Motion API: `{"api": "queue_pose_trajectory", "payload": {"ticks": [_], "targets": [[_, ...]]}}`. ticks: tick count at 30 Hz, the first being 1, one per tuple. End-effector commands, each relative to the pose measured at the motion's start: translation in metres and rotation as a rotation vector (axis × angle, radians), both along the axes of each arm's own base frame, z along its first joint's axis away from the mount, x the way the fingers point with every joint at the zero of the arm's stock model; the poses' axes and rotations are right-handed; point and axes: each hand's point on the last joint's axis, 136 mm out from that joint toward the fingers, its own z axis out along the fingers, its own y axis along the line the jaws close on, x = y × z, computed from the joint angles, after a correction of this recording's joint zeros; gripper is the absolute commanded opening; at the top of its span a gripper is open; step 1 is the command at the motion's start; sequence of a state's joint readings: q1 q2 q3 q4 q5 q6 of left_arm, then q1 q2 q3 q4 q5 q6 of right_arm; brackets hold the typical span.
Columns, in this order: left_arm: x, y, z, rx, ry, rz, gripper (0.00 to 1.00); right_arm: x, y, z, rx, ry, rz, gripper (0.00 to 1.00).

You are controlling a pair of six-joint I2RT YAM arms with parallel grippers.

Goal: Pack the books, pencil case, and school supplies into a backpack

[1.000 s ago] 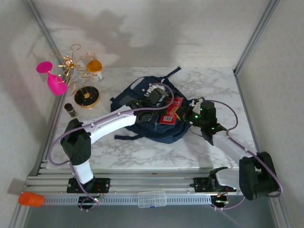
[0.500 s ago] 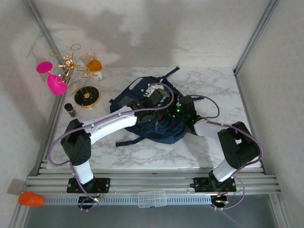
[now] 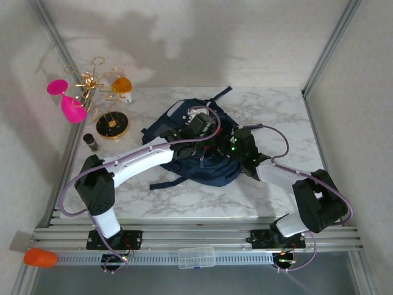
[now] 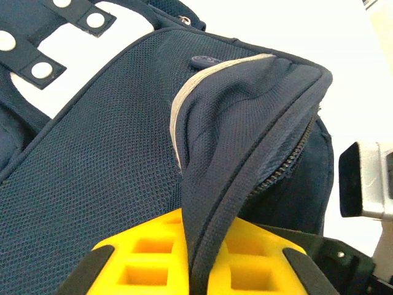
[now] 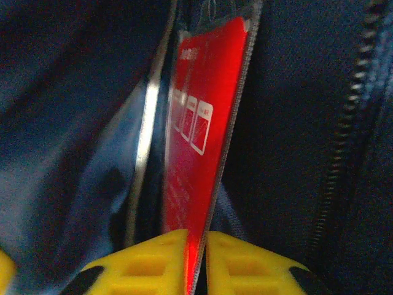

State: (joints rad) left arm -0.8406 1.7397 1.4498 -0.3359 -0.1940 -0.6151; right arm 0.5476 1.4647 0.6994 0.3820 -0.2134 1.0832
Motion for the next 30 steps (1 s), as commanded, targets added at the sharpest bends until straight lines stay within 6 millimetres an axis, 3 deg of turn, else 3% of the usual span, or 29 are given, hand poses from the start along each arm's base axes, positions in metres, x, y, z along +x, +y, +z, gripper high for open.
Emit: {"api": "queue_pose_trajectory", "payload": {"ticks": [1, 4, 7, 9, 12, 14, 17, 20, 22, 26, 30], "targets": [[0.008, -0.009, 0.052, -0.166, -0.104, 0.008, 0.00, -0.004, 0.020, 0.002, 0.022, -0.010, 0.072, 0.06], [0.006, -0.013, 0.051, -0.189, -0.098, -0.003, 0.00, 0.001, 0.032, 0.006, 0.022, -0.024, 0.123, 0.02], [0.006, -0.011, 0.046, -0.180, -0.089, 0.004, 0.00, 0.001, 0.027, 0.013, -0.022, -0.056, 0.130, 0.12], [0.005, -0.008, 0.039, -0.177, -0.070, 0.010, 0.06, -0.004, 0.017, 0.020, -0.077, -0.091, 0.137, 0.18], [-0.004, -0.015, 0.033, -0.236, -0.035, -0.037, 0.25, -0.015, -0.014, 0.014, -0.161, -0.064, 0.098, 0.28], [-0.014, -0.014, 0.041, -0.300, -0.026, -0.064, 0.36, -0.025, -0.038, 0.014, -0.206, -0.061, 0.078, 0.34], [-0.034, -0.005, 0.060, -0.440, -0.040, -0.087, 0.46, -0.040, -0.072, 0.014, -0.355, -0.052, 0.032, 0.39], [-0.052, 0.017, 0.054, -0.540, -0.017, -0.031, 0.52, -0.055, -0.091, 0.015, -0.464, -0.043, 0.031, 0.42], [-0.058, 0.037, 0.041, -0.573, 0.007, 0.046, 0.54, -0.066, -0.083, 0.018, -0.491, -0.052, 0.092, 0.46], [-0.064, 0.070, -0.008, -0.651, 0.109, 0.230, 0.54, -0.091, -0.053, 0.012, -0.580, -0.049, 0.201, 0.49], [-0.068, 0.084, -0.035, -0.784, 0.151, 0.343, 0.53, -0.112, -0.012, 0.001, -0.658, -0.079, 0.321, 0.49]]}}
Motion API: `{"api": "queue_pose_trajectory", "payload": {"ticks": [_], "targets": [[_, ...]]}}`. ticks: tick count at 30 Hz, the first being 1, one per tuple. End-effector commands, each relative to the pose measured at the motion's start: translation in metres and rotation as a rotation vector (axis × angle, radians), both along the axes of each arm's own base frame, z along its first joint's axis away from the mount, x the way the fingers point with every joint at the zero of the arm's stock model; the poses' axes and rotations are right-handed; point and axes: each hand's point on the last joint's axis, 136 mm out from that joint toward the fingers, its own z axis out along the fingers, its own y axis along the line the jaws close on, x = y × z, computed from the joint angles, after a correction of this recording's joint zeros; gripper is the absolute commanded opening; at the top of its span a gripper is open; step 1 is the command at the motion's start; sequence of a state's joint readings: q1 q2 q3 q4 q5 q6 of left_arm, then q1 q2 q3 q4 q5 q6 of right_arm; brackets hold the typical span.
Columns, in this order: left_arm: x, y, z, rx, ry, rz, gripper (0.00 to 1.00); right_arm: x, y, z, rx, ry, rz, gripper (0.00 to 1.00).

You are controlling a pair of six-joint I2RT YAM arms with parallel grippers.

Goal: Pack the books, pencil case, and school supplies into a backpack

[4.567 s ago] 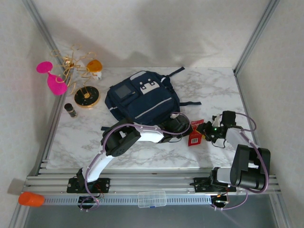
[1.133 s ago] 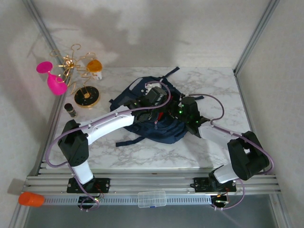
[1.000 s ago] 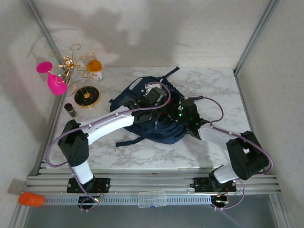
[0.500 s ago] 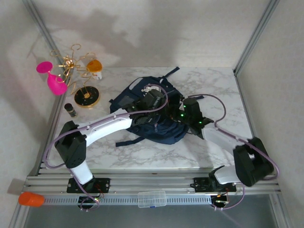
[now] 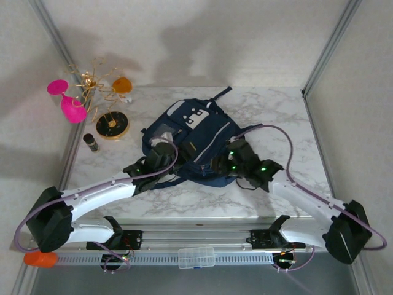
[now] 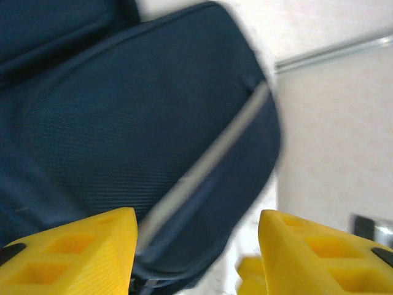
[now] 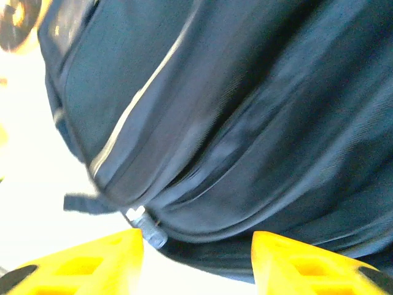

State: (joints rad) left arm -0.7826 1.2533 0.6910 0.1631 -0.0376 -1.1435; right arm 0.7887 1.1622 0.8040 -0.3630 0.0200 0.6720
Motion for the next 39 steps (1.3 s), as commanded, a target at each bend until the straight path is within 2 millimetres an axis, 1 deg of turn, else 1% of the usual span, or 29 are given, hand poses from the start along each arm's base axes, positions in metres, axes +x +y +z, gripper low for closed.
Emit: {"api": "queue_pose_trajectory", "payload": {"ticks": [1, 4, 6, 7, 9, 11, 12, 14, 15, 17, 18, 20, 21, 23, 25, 28, 30, 32, 35, 39], "targets": [[0.006, 0.006, -0.006, -0.194, 0.048, 0.128, 0.53, -0.008, 0.012, -0.010, -0.133, -0.022, 0.043, 0.49], [0.014, 0.002, -0.019, -0.188, 0.091, 0.149, 0.52, -0.009, 0.033, -0.018, -0.155, -0.032, 0.094, 0.49], [0.018, 0.000, -0.029, -0.186, 0.121, 0.177, 0.48, -0.005, 0.037, -0.023, -0.194, -0.043, 0.094, 0.50], [0.022, -0.004, -0.029, -0.203, 0.112, 0.175, 0.46, -0.002, 0.037, -0.025, -0.216, -0.049, 0.087, 0.50], [0.025, -0.004, -0.036, -0.203, 0.129, 0.196, 0.41, 0.001, 0.041, -0.030, -0.224, -0.054, 0.097, 0.48], [0.030, -0.004, -0.039, -0.183, 0.125, 0.213, 0.38, 0.005, 0.046, -0.035, -0.218, -0.067, 0.101, 0.47], [0.031, -0.002, -0.041, -0.173, 0.131, 0.226, 0.34, 0.008, 0.047, -0.037, -0.231, -0.072, 0.099, 0.46], [0.035, -0.002, -0.039, -0.167, 0.116, 0.233, 0.25, 0.016, 0.049, -0.040, -0.269, -0.080, 0.091, 0.43], [0.036, -0.001, -0.040, -0.158, 0.118, 0.238, 0.23, 0.017, 0.052, -0.042, -0.270, -0.083, 0.098, 0.42], [0.039, -0.001, -0.037, -0.152, 0.106, 0.241, 0.14, 0.022, 0.059, -0.044, -0.268, -0.090, 0.102, 0.40], [0.037, 0.001, -0.042, -0.128, 0.121, 0.247, 0.12, 0.024, 0.061, -0.045, -0.273, -0.092, 0.102, 0.38], [0.038, 0.003, -0.038, -0.121, 0.106, 0.253, 0.10, 0.027, 0.063, -0.051, -0.293, -0.085, 0.099, 0.35], [0.038, 0.004, -0.038, -0.114, 0.105, 0.255, 0.09, 0.028, 0.062, -0.054, -0.307, -0.079, 0.091, 0.34], [0.038, 0.005, -0.039, -0.104, 0.105, 0.256, 0.04, 0.030, 0.056, -0.060, -0.344, -0.066, 0.070, 0.25], [0.039, 0.009, -0.040, -0.083, 0.111, 0.263, 0.00, 0.030, 0.049, -0.060, -0.369, -0.069, 0.053, 0.22], [0.039, 0.018, -0.037, -0.058, 0.095, 0.280, 0.00, 0.027, 0.035, -0.051, -0.378, -0.091, 0.027, 0.11], [0.040, 0.022, -0.034, -0.035, 0.081, 0.280, 0.00, 0.026, 0.025, -0.044, -0.374, -0.104, 0.010, 0.06], [0.041, 0.028, -0.034, -0.004, 0.083, 0.278, 0.00, 0.028, 0.011, -0.039, -0.375, -0.106, -0.014, 0.01], [0.041, 0.034, -0.031, 0.032, 0.070, 0.273, 0.00, 0.036, -0.008, -0.035, -0.366, -0.108, -0.026, 0.00], [0.041, 0.040, -0.032, 0.064, 0.067, 0.271, 0.00, 0.053, -0.028, -0.029, -0.365, -0.118, -0.042, 0.00]]}}
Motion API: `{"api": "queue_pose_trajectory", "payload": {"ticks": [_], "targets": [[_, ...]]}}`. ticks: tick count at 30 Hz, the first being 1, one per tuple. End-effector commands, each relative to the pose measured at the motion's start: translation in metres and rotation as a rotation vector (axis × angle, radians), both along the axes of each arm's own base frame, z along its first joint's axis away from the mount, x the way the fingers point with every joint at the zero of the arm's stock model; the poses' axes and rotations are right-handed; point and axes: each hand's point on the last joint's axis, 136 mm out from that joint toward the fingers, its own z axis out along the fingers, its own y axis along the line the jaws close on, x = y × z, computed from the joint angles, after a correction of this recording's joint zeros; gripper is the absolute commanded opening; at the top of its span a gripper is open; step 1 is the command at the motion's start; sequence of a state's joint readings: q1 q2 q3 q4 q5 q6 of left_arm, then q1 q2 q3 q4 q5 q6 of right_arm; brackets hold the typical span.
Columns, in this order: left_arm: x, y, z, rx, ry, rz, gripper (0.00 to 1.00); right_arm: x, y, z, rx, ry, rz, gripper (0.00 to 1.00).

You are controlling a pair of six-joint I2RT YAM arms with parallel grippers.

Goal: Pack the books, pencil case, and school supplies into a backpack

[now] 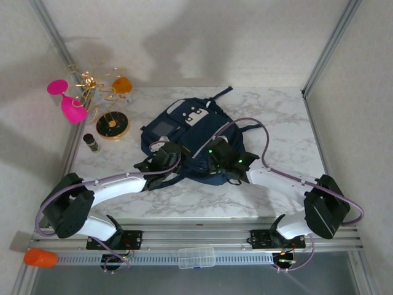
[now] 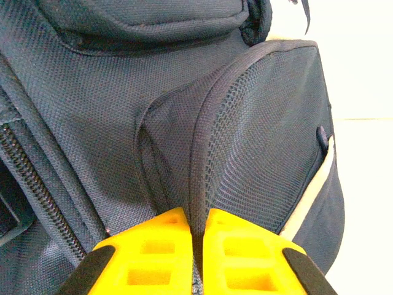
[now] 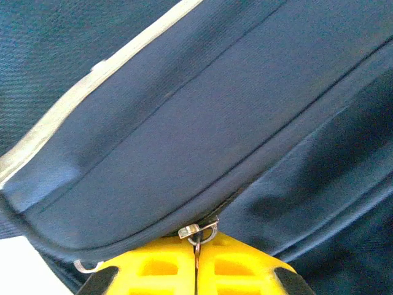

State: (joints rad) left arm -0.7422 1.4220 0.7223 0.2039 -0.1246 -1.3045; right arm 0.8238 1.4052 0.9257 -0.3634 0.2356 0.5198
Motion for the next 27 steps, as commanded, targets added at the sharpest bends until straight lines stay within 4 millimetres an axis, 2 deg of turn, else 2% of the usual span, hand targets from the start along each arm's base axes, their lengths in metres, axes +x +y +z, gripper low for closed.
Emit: {"api": "queue_pose_trajectory", "payload": {"ticks": [1, 4, 6, 8, 11, 12, 15, 18, 20, 22, 25, 27], "targets": [[0.009, 0.028, 0.010, 0.097, -0.036, 0.067, 0.00, 0.020, -0.039, 0.000, -0.093, -0.040, -0.063, 0.00], [0.009, 0.030, 0.015, 0.121, -0.054, 0.050, 0.00, 0.041, -0.061, 0.008, -0.089, -0.050, -0.128, 0.00], [0.011, 0.034, 0.016, 0.151, -0.057, 0.045, 0.00, 0.045, -0.064, 0.014, -0.081, -0.065, -0.125, 0.00], [0.016, 0.038, 0.017, 0.179, -0.060, 0.021, 0.00, 0.044, -0.065, 0.018, -0.097, -0.075, -0.110, 0.00], [0.032, 0.045, 0.022, 0.233, -0.069, -0.016, 0.00, 0.026, -0.062, 0.012, -0.124, -0.055, -0.058, 0.00], [0.040, 0.047, 0.026, 0.249, -0.080, -0.024, 0.00, 0.017, -0.057, 0.008, -0.119, -0.043, -0.026, 0.00], [0.063, 0.052, 0.034, 0.273, -0.121, -0.050, 0.00, -0.021, -0.018, 0.001, -0.082, -0.016, 0.115, 0.00], [0.087, 0.042, 0.042, 0.268, -0.169, -0.130, 0.00, -0.047, 0.035, 0.006, 0.088, 0.036, 0.223, 0.00], [0.098, 0.036, 0.042, 0.270, -0.164, -0.183, 0.07, -0.050, 0.065, 0.016, 0.166, 0.032, 0.270, 0.00], [0.098, 0.040, 0.048, 0.274, -0.167, -0.178, 0.17, -0.041, 0.077, 0.022, 0.195, 0.028, 0.251, 0.00], [0.074, 0.052, 0.064, 0.201, -0.229, -0.133, 0.46, -0.021, 0.079, 0.025, 0.199, 0.013, 0.191, 0.00], [0.054, 0.061, 0.059, 0.156, -0.196, -0.113, 0.59, -0.014, 0.075, 0.024, 0.203, 0.009, 0.160, 0.00]]}}
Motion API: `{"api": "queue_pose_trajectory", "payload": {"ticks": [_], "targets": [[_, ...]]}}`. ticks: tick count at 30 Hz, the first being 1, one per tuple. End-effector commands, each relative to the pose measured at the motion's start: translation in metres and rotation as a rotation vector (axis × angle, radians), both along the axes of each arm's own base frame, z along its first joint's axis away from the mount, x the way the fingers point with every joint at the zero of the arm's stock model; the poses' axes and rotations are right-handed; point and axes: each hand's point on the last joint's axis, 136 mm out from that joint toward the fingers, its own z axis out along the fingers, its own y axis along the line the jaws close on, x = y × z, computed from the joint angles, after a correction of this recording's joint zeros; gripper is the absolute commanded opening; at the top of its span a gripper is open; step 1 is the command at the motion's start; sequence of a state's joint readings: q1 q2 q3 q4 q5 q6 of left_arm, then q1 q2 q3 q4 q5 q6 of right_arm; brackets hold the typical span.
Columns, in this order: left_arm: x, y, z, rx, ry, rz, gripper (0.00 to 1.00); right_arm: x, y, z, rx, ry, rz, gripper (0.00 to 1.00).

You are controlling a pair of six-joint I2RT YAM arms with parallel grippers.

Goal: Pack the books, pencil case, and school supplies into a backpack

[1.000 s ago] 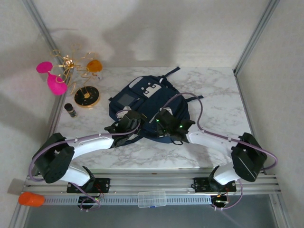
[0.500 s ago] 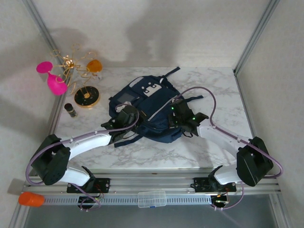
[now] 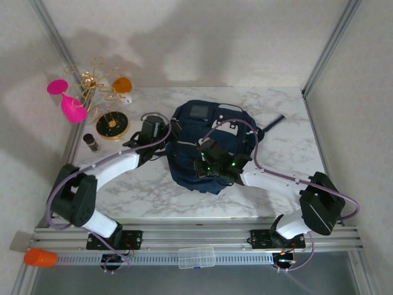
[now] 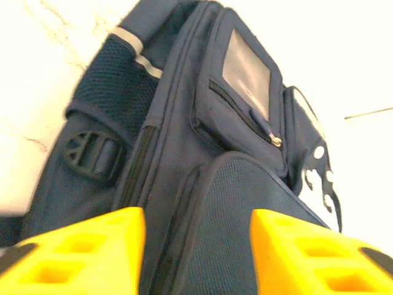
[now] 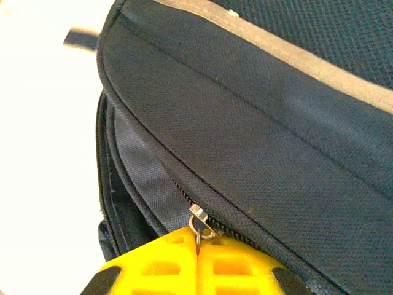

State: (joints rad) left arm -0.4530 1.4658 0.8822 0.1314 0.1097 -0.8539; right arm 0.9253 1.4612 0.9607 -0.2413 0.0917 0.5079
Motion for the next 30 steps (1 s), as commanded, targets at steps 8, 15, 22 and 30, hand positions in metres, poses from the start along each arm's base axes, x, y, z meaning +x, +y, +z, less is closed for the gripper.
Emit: {"api": "queue_pose_trajectory", "payload": {"ticks": [8, 15, 22, 30], "targets": [[-0.064, -0.035, -0.006, -0.290, 0.095, 0.028, 0.63, 0.010, 0.005, 0.017, 0.059, -0.012, -0.019, 0.00], [-0.064, -0.068, -0.024, -0.327, 0.147, 0.079, 0.52, 0.009, 0.006, 0.013, 0.063, -0.005, -0.014, 0.00], [-0.056, -0.053, -0.045, -0.268, 0.168, 0.205, 0.22, 0.010, 0.001, 0.004, 0.030, 0.003, -0.024, 0.00], [-0.045, 0.003, -0.041, -0.103, 0.130, 0.312, 0.00, 0.011, -0.061, -0.009, -0.117, 0.004, -0.194, 0.00]]}}
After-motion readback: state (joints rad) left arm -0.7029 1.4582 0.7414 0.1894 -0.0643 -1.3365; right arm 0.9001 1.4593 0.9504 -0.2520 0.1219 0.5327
